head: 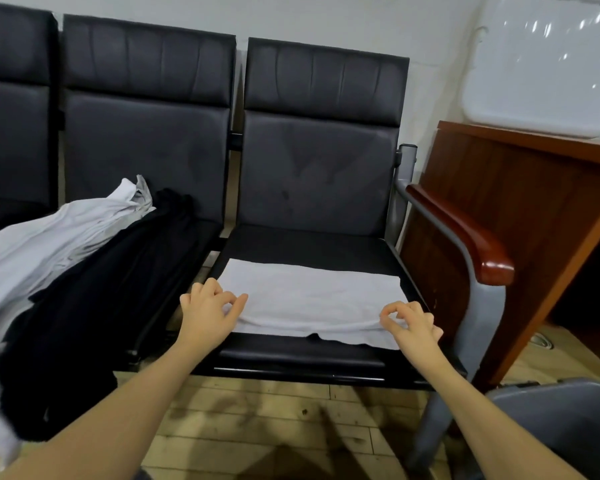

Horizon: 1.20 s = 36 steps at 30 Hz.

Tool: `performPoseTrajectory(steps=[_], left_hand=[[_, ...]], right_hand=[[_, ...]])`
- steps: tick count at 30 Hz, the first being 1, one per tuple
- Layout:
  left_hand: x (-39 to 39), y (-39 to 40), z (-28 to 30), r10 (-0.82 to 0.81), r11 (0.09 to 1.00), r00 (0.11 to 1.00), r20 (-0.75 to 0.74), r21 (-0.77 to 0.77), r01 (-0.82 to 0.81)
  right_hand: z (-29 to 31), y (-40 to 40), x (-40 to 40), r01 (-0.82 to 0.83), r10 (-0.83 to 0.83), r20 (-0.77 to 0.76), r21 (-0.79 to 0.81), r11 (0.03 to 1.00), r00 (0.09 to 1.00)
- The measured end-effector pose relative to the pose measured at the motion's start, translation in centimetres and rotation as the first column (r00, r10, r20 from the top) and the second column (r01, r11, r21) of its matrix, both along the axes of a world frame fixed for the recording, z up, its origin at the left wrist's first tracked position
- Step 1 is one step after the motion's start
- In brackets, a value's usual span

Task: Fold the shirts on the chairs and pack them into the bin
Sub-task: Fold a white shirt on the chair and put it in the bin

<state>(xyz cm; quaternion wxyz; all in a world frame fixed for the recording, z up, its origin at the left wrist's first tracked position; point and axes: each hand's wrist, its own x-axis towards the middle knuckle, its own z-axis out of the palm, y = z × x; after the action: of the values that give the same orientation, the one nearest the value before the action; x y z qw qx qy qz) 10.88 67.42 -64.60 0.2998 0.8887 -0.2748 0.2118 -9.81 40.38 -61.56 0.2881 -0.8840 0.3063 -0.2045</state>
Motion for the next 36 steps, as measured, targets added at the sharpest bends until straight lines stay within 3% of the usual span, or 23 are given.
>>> performPoseTrajectory(steps=[4,8,11,14,18,22,24,27,30,36], left_hand=[[-0.1,0.0,-0.5,0.023,0.994,0.986,0.164,0.104,-0.041],[0.3,-2.2,0.3,-0.058,0.994,0.992,0.114,0.094,0.048],[-0.1,-4.6,1.1,-0.195,0.96,0.979,-0.054,0.196,0.202],[-0.1,-6.4,0.5,-0.24,0.877,0.946,-0.22,0.368,0.308],[0.8,-7.0,0.0,-0.104,0.775,0.902,-0.419,0.534,0.338],[1.1,-6.6,0.6,-0.065,0.746,0.908,-0.415,0.584,0.32],[1.2,-6.4,1.1,-0.08,0.755,0.922,-0.379,0.58,0.304],[2.1,-6.2,1.7,-0.084,0.858,0.933,-0.35,0.451,0.246],[3.2,-5.6,1.6,0.049,0.922,0.956,-0.289,0.382,0.068],[5.3,-3.9,1.0,0.232,0.906,0.931,-0.28,0.411,-0.102]], right_hand=[[0.0,0.1,0.4,0.037,-0.062,-0.11,-0.216,0.976,0.992],[0.0,0.1,2.8,-0.048,-0.004,-0.137,-0.38,0.924,0.991],[-0.5,0.0,5.0,-0.208,0.109,-0.312,-0.304,0.93,0.944],[-1.7,-0.6,5.9,-0.273,0.152,-0.531,-0.157,0.949,0.834],[-2.0,-2.0,5.7,-0.26,0.135,-0.571,-0.143,0.955,0.81],[-1.5,-2.0,5.1,-0.252,0.127,-0.619,-0.119,0.96,0.775],[-1.3,-1.5,4.8,-0.25,0.133,-0.618,-0.106,0.963,0.775],[-0.5,-1.2,5.6,-0.181,0.041,-0.508,-0.229,0.956,0.86],[-0.4,-1.1,7.6,-0.099,-0.017,-0.35,-0.311,0.945,0.937],[-1.5,-0.2,11.4,-0.305,0.236,-0.303,-0.204,0.93,0.923]])
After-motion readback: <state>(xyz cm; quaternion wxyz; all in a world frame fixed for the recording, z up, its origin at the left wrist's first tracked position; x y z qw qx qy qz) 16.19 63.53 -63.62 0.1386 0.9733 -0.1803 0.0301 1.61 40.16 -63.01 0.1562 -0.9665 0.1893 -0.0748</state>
